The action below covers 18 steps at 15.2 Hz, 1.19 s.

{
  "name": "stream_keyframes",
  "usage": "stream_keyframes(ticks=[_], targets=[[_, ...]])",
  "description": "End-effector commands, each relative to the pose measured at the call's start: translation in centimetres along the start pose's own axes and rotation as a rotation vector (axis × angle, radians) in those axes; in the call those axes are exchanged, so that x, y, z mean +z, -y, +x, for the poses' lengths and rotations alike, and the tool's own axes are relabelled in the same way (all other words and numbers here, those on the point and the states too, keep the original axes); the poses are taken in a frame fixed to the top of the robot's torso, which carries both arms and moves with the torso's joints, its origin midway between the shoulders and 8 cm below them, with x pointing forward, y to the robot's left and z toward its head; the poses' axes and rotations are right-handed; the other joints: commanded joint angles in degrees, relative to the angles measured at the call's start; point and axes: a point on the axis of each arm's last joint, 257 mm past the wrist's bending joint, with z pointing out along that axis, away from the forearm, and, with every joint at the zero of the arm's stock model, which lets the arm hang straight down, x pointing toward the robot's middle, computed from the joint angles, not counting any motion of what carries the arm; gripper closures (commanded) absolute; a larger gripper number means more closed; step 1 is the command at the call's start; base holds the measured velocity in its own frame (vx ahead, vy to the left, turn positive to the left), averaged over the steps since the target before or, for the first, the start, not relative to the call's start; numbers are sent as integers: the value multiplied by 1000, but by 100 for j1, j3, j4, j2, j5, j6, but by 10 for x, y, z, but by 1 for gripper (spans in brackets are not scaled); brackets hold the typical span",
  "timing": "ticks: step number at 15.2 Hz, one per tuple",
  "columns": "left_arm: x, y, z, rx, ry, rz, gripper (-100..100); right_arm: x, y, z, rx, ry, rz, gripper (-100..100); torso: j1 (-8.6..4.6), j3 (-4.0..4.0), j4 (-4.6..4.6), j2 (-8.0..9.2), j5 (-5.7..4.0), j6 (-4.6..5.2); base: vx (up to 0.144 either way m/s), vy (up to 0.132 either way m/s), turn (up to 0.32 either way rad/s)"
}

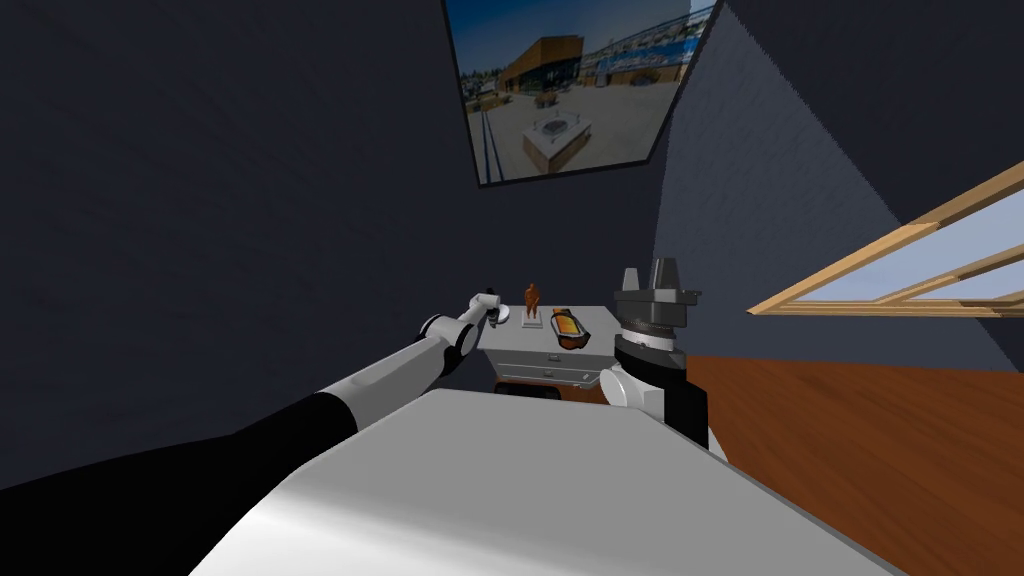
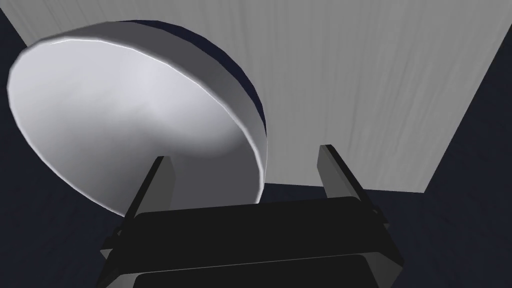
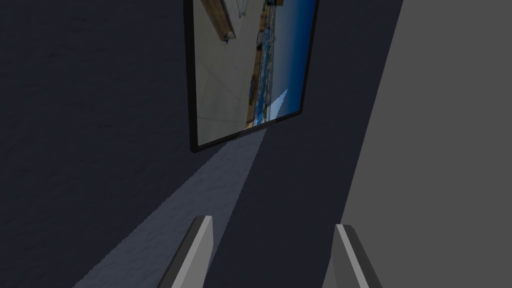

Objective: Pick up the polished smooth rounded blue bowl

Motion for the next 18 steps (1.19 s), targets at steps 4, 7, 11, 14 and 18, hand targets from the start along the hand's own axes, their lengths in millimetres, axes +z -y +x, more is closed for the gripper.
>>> stream_keyframes(ticks=[4, 7, 11, 14, 18], targets=[[-7, -10, 6, 5, 1, -64, -100, 0, 0, 0, 0, 0, 0, 0, 0, -1, 0, -1, 0, -1, 18, -1, -22], [-7, -12, 6, 5, 2, -73, -100, 0, 0, 0, 0, 0, 0, 0, 1, 2, 0, 4, 0, -1, 2, 0, 1], [-1, -9, 4, -3, 0, -41, -100, 0, 0, 0, 0, 0, 0, 0, 4, -1, 0, -2, 1, 0, 23, 4, -53], [5, -23, 2, -7, 4, -74, -100, 0, 0, 0, 0, 0, 0, 0, 4, 0, -1, 0, 1, -2, 9, 3, 4], [8, -26, 0, -9, 5, -74, 100, 0, 0, 0, 0, 0, 0, 0, 3, 3, 1, 6, 1, -2, 2, 0, -9]])
